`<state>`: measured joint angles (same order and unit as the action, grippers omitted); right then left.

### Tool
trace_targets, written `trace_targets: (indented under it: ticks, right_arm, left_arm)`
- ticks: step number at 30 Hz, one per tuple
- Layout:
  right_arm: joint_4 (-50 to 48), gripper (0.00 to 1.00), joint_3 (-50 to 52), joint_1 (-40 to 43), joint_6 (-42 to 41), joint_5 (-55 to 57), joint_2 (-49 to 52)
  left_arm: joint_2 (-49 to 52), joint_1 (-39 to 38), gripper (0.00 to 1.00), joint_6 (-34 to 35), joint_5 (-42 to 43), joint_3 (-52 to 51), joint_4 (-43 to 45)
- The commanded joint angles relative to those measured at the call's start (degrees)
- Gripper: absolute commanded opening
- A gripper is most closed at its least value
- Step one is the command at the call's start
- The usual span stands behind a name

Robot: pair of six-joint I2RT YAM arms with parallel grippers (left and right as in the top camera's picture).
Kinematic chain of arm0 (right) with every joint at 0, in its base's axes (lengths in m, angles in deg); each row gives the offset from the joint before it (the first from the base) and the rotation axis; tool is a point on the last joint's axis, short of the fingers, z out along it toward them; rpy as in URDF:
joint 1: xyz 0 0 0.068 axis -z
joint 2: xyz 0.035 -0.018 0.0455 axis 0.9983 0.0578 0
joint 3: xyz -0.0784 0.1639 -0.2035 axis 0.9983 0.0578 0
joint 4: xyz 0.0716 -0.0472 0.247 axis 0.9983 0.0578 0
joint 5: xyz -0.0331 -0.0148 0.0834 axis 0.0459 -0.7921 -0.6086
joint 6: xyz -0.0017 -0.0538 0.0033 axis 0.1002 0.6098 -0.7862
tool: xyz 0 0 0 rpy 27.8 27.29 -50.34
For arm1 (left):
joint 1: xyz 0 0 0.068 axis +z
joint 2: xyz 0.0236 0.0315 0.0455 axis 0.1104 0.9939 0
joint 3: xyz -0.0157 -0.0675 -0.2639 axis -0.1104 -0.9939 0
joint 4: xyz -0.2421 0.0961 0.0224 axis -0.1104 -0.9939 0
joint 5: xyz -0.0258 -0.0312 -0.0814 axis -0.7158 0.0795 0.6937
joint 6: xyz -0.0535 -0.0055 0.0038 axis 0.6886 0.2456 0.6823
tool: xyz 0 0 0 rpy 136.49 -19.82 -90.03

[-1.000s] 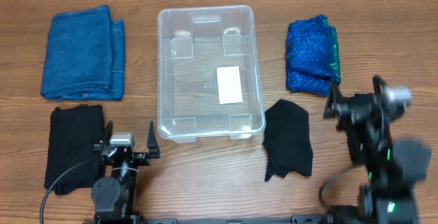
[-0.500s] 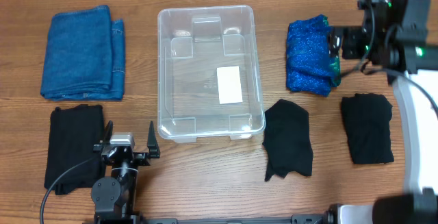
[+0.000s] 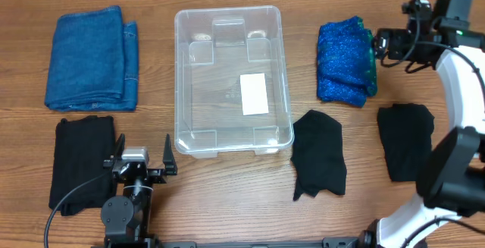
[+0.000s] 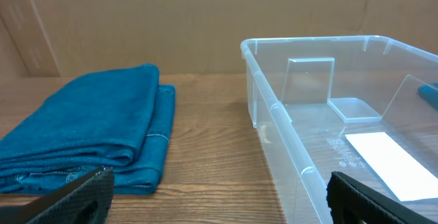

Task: Pack container
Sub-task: 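Move the right gripper over the sparkly blue cloth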

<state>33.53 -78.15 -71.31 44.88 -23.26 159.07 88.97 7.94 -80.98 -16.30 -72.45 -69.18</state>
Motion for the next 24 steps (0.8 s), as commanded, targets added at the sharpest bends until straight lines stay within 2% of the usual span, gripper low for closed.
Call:
trace_targets:
  ticks: [1, 13, 24]
  right_arm:
    - [-1.79, 1.00, -1.20, 2.80, 0.76, -12.90, 1.62]
    - [-1.75, 1.00, -1.20, 3.23, 0.76, -18.75, 10.99]
    - [-2.99, 1.00, -1.14, 3.23, 0.76, -17.11, 12.33]
  left_arm:
    - [-0.39, 0.35, 1.00, -1.09, 0.02, -0.20, 0.00]
    - [-0.39, 0.35, 1.00, -1.09, 0.02, -0.20, 0.00]
    - [-0.39, 0.35, 1.00, -1.09, 0.00, -0.20, 0.00]
